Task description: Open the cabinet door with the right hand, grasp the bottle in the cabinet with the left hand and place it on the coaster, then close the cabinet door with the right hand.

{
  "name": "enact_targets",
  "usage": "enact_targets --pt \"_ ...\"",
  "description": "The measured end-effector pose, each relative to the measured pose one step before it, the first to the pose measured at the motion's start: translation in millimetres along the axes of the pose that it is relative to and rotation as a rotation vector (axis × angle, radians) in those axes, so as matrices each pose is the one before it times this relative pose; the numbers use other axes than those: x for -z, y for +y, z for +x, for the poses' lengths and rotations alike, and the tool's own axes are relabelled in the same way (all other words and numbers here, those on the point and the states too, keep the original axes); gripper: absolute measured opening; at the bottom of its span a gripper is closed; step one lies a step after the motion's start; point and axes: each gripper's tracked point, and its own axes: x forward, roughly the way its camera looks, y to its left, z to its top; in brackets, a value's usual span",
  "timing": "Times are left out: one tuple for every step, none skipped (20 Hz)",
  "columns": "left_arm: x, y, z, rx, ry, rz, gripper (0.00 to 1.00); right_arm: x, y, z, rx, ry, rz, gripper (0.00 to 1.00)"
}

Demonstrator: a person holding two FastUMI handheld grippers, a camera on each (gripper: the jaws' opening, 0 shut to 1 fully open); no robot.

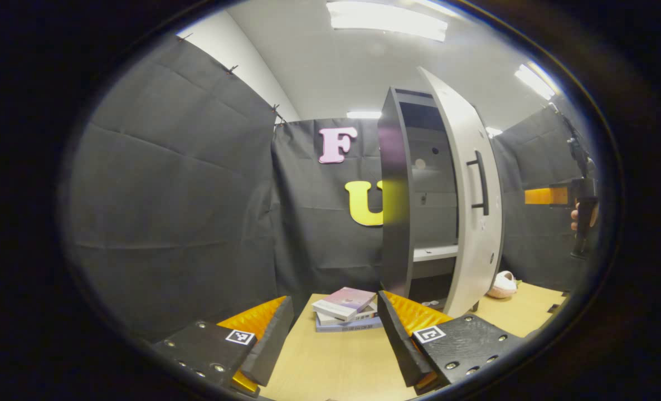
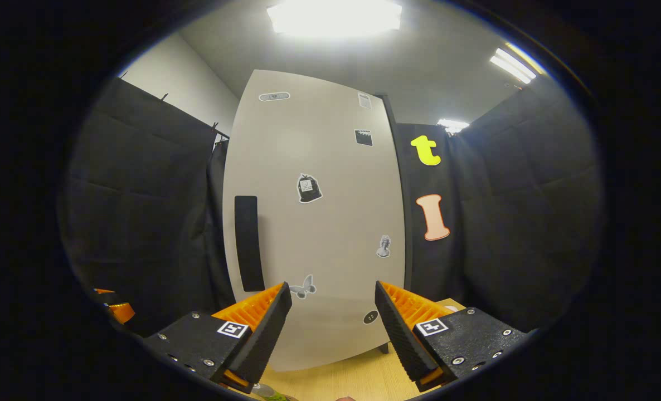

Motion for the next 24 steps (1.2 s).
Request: enact_targets --pt "-1.20 -4.44 3.09 0.00677 0.00021 -0.00215 0.87 0.66 -3.93 -5.18 0.00017 0.00205 -0.00285 0.93" --pt "-1.57 -6.41 1.84 0.00595 0.00144 -0.00231 0.87 -0.94 -4.61 -4.90 -0.00075 -0.00680 -0.00164 0.93" --pt "-1.88 -6.91 0.33 0.00311 -0.00035 -0.00326 0.87 -2.35 -5.18 -4.43 -0.00376 -0.00857 0.00020 0.93" --pt "-3.33 -8.47 -0.59 0.00215 -0.00479 -0.00475 0.82 1.63 -5.30 -3.99 -0.00496 -0.00450 0.00103 0.93" --pt "-4.60 -8.27 0.68 0.00468 -0.00498 -0.00128 0.82 1.80 -6.54 -3.28 -0.00364 0.00528 0.00249 0.93" --pt "-3.31 -10.71 1.15 0.00462 -0.00649 0.00545 0.87 2.35 -6.68 -2.86 -0.00683 0.00410 0.00187 0.93" --pt "-3.31 -9.65 0.73 0.00356 0.00018 0.00892 0.82 0.80 -8.39 -3.53 -0.00009 0.00099 0.00188 0.93" --pt "-2.54 -8.50 1.63 0.00234 0.00276 0.00781 0.87 0.28 -9.01 -3.19 0.00166 0.00135 0.00284 0.93" --pt "-4.17 -10.06 -0.17 0.00404 -0.00291 0.00098 0.87 0.63 -7.78 -2.18 -0.00200 0.00346 0.00210 0.93" --pt "-4.72 -9.99 -1.02 0.00316 -0.00337 -0.00329 0.82 0.42 -8.01 -2.98 -0.00078 0.00108 0.00182 0.93" --pt "-2.07 -8.29 -0.25 0.00055 0.00052 -0.00493 0.82 0.26 -7.57 -2.62 0.00138 0.00025 0.00203 0.93" --pt "-1.91 -7.63 0.94 -0.00104 0.00138 -0.00507 0.87 -0.06 -6.86 -2.33 -0.00162 0.00176 0.00170 0.93" --pt "-1.64 -7.54 0.13 -0.00085 0.00131 -0.00423 0.87 -0.23 -6.59 -0.64 -0.00194 0.00368 0.00107 0.93" --pt "-0.77 -7.38 -0.40 -0.00119 0.00192 -0.00269 0.87 0.98 -8.50 -1.28 0.00010 0.00101 0.00042 0.93" --pt "-1.92 -6.33 -0.31 -0.00108 0.00236 -0.00158 0.87 -0.04 -6.56 -1.79 0.00142 0.00086 0.00005 0.93" --pt "-1.65 -6.13 -0.05 -0.00060 0.00071 -0.00040 0.87 -0.10 -7.03 -0.01 0.00117 0.00003 0.00031 0.93" --pt "-1.59 -5.87 -0.36 -0.00039 0.00027 0.00097 0.87 -1.15 -7.27 -1.25 0.00125 0.00011 -0.00067 0.93" --pt "-0.96 -5.69 -0.36 -0.00190 -0.00224 0.00124 0.87 -0.24 -6.64 -1.41 0.00163 -0.00112 -0.00038 0.93" --pt "-1.74 -6.21 -0.15 0.00147 -0.00148 0.00074 0.87 -1.21 -6.41 -1.04 0.00205 -0.00248 -0.00033 0.93" --pt "-1.23 -5.99 0.34 -0.00008 -0.00069 0.00187 0.87 -0.28 -6.58 -1.71 0.00231 -0.00069 -0.00163 0.93" --pt "-1.65 -6.18 0.26 0.00100 0.00016 0.00336 0.87 0.04 -6.84 -1.30 0.00338 -0.00035 -0.00116 0.93" --pt "-0.99 -4.73 0.60 -0.00103 -0.00241 0.00477 0.87 0.45 -5.89 -1.02 0.00260 -0.00148 -0.00036 0.93" --pt "-2.61 -5.22 0.90 0.00094 -0.00161 0.00383 0.87 0.66 -5.42 -2.12 0.00188 -0.00010 0.00138 0.93" --pt "-1.70 -4.96 1.24 0.00044 -0.00151 0.00305 0.87 1.34 -4.85 -0.50 0.00136 0.00033 0.00190 0.93"
